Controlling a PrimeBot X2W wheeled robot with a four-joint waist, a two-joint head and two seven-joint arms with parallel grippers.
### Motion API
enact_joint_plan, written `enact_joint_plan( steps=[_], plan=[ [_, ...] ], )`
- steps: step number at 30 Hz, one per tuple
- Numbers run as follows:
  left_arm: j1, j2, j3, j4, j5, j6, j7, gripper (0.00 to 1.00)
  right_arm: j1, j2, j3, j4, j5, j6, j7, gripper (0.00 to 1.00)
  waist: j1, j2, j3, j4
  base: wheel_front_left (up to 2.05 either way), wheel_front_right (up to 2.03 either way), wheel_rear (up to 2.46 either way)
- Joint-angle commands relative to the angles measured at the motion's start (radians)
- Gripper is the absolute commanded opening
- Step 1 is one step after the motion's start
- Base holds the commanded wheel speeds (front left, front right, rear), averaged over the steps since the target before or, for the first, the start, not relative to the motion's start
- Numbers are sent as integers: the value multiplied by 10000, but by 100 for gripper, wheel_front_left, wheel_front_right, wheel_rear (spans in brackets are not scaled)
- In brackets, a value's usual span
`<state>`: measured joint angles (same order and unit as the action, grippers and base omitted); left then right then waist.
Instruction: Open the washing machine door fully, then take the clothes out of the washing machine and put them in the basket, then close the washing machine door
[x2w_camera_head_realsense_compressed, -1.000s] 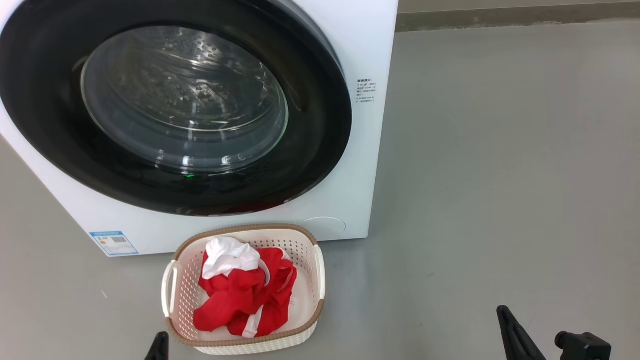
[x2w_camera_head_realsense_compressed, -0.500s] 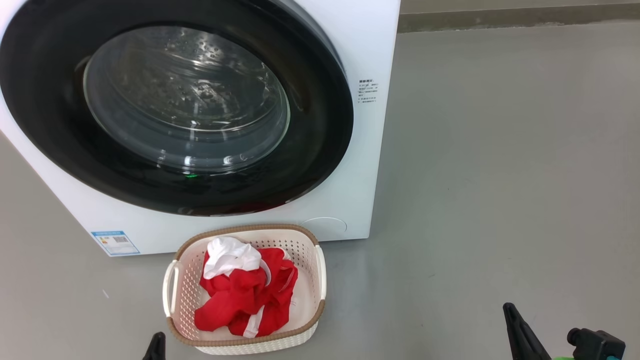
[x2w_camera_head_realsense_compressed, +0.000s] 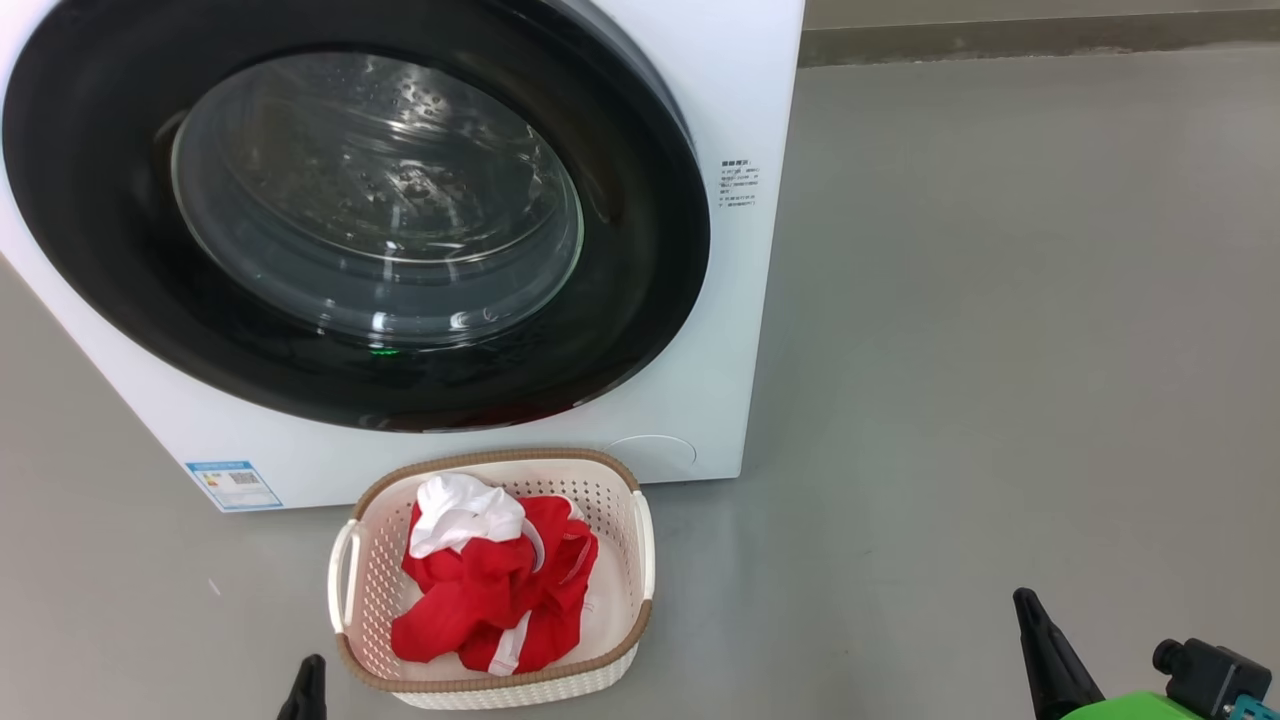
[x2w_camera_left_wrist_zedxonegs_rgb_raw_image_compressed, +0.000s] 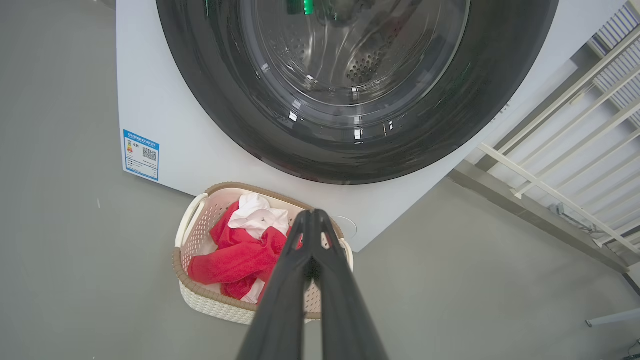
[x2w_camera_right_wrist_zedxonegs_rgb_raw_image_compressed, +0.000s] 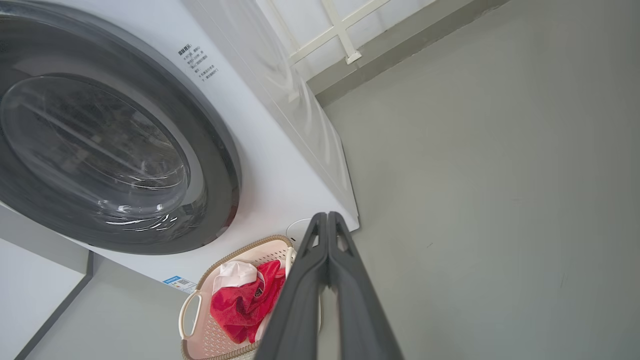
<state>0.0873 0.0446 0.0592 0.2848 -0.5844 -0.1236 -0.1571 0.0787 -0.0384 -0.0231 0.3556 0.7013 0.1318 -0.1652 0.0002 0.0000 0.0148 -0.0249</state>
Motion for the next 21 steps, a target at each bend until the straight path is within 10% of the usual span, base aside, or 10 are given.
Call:
enact_joint_plan(
  steps=[1,21],
  plan=[
    [-373,74,139,-249,-251,-19,51,0,-369,-122,-41,-288,279,-3,39,0,-2,0,-2,3,0,0,0],
    [-716,71,230,-281,-2414,-30,627,0,-692,-132,-216,-466,2196,-5,624,0,-2,0,-27,56,0,0,0]
  ],
)
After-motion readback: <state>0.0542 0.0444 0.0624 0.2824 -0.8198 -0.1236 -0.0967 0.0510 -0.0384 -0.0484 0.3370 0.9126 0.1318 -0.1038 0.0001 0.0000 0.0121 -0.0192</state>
